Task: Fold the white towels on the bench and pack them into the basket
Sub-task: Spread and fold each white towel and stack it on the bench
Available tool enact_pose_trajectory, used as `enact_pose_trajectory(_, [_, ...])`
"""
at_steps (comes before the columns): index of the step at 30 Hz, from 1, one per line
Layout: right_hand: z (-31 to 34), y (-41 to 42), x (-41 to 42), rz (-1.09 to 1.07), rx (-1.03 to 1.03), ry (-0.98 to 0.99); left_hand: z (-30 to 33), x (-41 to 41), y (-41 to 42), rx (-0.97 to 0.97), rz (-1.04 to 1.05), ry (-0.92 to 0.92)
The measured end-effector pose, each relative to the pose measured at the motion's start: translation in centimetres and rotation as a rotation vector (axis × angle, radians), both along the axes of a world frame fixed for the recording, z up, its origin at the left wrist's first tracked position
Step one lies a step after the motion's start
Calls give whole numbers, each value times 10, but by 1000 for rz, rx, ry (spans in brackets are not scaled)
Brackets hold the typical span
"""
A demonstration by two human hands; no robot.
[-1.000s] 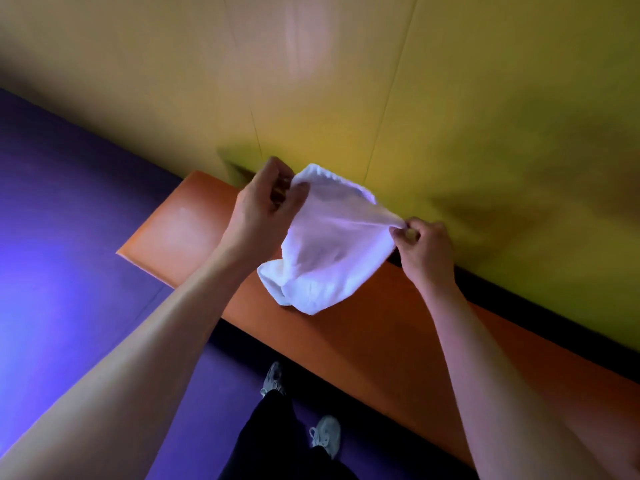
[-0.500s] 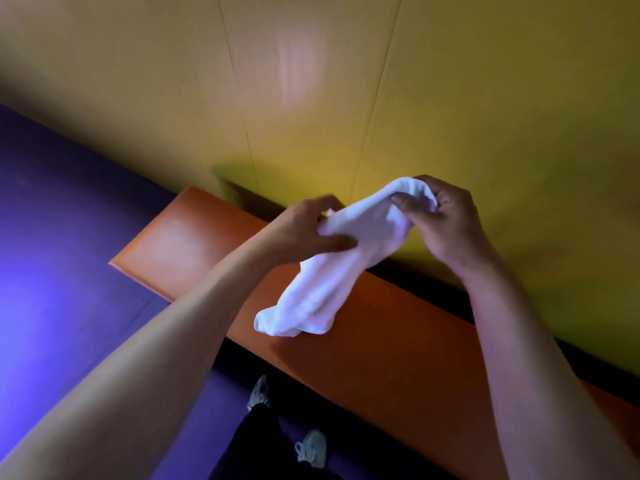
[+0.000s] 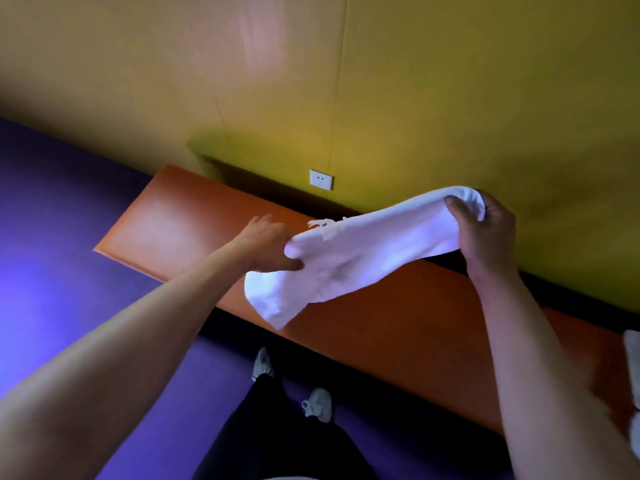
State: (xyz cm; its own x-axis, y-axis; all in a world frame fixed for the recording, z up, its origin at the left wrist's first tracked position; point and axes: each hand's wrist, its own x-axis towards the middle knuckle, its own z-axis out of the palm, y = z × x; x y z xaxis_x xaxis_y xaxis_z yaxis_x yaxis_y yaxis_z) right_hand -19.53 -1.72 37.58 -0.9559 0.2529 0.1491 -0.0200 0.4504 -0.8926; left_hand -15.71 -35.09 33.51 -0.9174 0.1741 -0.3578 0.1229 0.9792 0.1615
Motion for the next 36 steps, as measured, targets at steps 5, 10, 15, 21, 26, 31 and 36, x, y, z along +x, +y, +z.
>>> enact_pose_trajectory(5, [-13,29,13,-119,32,4,16,4,-27,306,138,282])
enact_pose_trajectory(10, [-8,44,17,-178,337,49,54,-8,-49,301,307,525])
enact_pose_trajectory(15, [11,10,21,-234,593,-85,87,-13,-71,114,416,579])
enact_pose_trajectory(21, [18,-50,-3,-265,40,-250,82,0,-111,242,513,479])
enact_pose_trajectory(26, [28,-102,-33,-296,-489,-236,61,17,-154,446,585,372])
enact_pose_trajectory(31, [31,-174,-72,-155,-561,-224,54,32,-190,450,873,507])
enact_pose_trajectory(36, [67,-258,-123,70,-698,-250,73,35,-225,590,1083,787])
